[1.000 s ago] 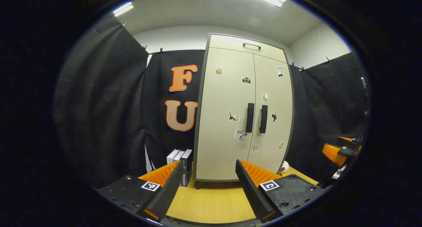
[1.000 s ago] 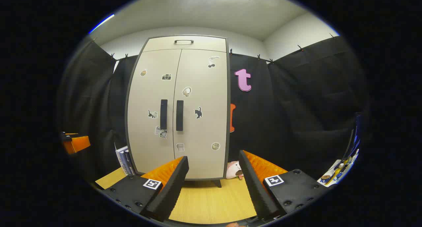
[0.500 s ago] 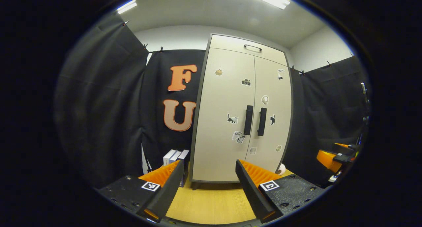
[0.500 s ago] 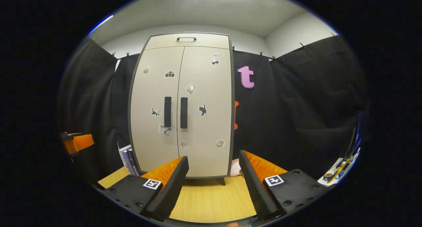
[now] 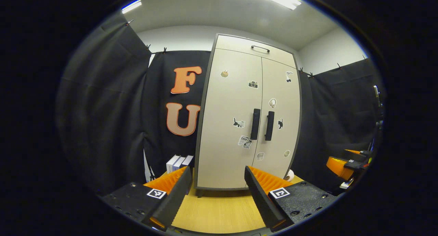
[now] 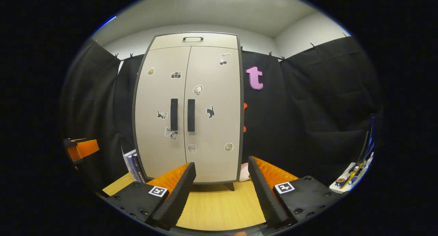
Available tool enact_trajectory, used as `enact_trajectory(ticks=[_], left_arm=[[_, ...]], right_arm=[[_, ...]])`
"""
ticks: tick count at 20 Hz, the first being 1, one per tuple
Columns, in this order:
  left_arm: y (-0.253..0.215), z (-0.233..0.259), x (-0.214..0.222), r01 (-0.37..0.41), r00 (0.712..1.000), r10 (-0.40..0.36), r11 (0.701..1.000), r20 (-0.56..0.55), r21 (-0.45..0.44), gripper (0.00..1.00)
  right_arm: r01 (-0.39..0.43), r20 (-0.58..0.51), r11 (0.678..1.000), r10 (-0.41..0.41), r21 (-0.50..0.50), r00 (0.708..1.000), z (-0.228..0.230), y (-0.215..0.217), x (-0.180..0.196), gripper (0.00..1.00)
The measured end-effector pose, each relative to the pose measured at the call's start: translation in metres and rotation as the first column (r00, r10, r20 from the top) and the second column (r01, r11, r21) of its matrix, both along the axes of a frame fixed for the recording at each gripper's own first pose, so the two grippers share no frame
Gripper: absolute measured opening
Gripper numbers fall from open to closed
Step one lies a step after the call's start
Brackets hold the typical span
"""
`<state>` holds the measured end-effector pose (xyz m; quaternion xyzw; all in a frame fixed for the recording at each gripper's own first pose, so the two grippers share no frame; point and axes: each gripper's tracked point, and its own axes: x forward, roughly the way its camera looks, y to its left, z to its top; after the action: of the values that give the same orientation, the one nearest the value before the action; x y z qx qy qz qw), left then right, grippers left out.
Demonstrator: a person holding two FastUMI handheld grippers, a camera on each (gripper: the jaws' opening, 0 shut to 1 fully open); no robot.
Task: Open the right door of the double-door shoe cabinet with the right hand, and open the left door with the left hand.
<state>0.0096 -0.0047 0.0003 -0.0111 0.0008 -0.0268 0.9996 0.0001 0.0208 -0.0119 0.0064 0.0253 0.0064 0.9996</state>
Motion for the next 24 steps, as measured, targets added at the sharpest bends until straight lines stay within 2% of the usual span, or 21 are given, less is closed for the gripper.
enact_trajectory(ticks=[7, 8, 10, 15, 22, 23, 24], left_arm=[[-0.001, -0.005, 0.004, 0.009, 1.0, -0.009, 1.0, -0.009, -0.014, 0.92], [-0.001, -0.005, 0.003, 0.012, 1.0, -0.012, 1.0, -0.009, -0.01, 0.94], [-0.002, -0.007, 0.005, 0.018, 1.0, -0.018, 1.0, -0.012, -0.007, 0.94], [-0.004, -0.015, 0.009, 0.025, 0.999, -0.026, 0.999, -0.029, -0.021, 0.95], [0.012, -0.019, 0.025, 0.0, 1.0, 0.0, 1.0, -0.031, -0.007, 0.95], [0.015, -0.021, 0.029, -0.007, 0.999, 0.007, 1.0, -0.034, -0.007, 0.95], [0.018, -0.022, 0.032, -0.014, 0.999, 0.014, 1.0, -0.038, -0.005, 0.95]], right_arm=[[-0.038, -0.016, 0.999, 0.038, 0.008, 0.999, 0.005, 0.016, 0.018, 0.94], [-0.05, -0.024, 0.999, 0.05, 0.016, 0.998, 0.007, 0.02, 0.022, 0.94], [-0.073, -0.049, 0.997, 0.074, 0.024, 0.996, 0.008, 0.028, 0.034, 0.98], [-0.072, -0.058, 0.997, 0.074, 0.04, 0.996, 0.024, 0.036, 0.08, 0.98], [-0.118, -0.074, 0.992, 0.12, 0.033, 0.99, 0.037, 0.073, 0.147, 0.99], [-0.124, -0.065, 0.992, 0.126, 0.03, 0.99, 0.041, 0.079, 0.158, 0.93], [-0.13, -0.056, 0.991, 0.132, 0.027, 0.99, 0.046, 0.085, 0.167, 0.93]])
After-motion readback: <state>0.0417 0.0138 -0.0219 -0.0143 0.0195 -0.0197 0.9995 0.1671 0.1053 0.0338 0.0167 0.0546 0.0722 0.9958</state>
